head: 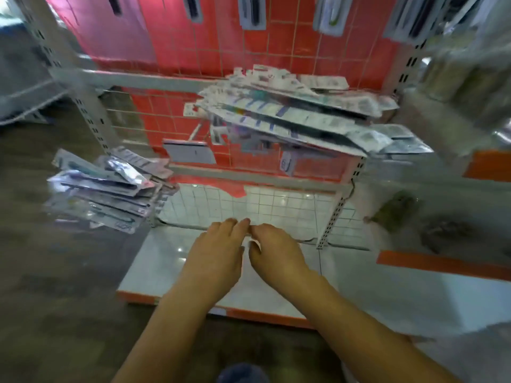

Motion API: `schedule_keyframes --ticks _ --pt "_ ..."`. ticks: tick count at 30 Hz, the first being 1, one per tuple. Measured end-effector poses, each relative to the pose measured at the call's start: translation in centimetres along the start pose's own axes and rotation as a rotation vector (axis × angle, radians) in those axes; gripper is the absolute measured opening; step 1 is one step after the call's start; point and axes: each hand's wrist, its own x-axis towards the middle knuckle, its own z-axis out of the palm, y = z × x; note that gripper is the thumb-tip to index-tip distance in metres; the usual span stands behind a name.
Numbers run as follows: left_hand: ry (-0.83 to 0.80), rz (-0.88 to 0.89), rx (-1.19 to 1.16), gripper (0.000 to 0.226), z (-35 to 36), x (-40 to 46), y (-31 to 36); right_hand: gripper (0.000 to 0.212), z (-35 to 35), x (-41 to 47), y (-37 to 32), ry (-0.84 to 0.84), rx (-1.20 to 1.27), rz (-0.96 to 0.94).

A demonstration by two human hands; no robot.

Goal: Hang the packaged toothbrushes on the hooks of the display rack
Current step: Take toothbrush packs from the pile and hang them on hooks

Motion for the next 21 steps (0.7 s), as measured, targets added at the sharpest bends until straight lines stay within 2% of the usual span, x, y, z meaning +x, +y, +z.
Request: schedule_keyframes --ticks 3,7,13,16,21 --pt "0.086 0.042 0.025 0.063 -4.9 -2.4 0.6 0.039 -3.9 -3.5 -3.3 0.022 -0.044 -0.037" --pt "0.15 0.086 0.009 0.051 -10.5 -3.5 3.0 0.038 -9.4 -6.7 -5.6 0.071 -0.045 -0.075" --pt "0.226 0.112 -0.004 0.037 -16.3 -1.8 4.9 0.031 -15.7 -6.9 -6.7 0.251 0.051 -0.141" --pt "0.222 0.112 -0.001 0.036 -18.1 0.1 4.5 0.025 -18.2 -5.2 -6.2 0.308 0.085 -0.119" --pt "0.173 0.115 -0.088 0.042 -19.4 4.3 2.4 0.034 -21.1 0.0 -4.3 0.318 0.032 0.029"
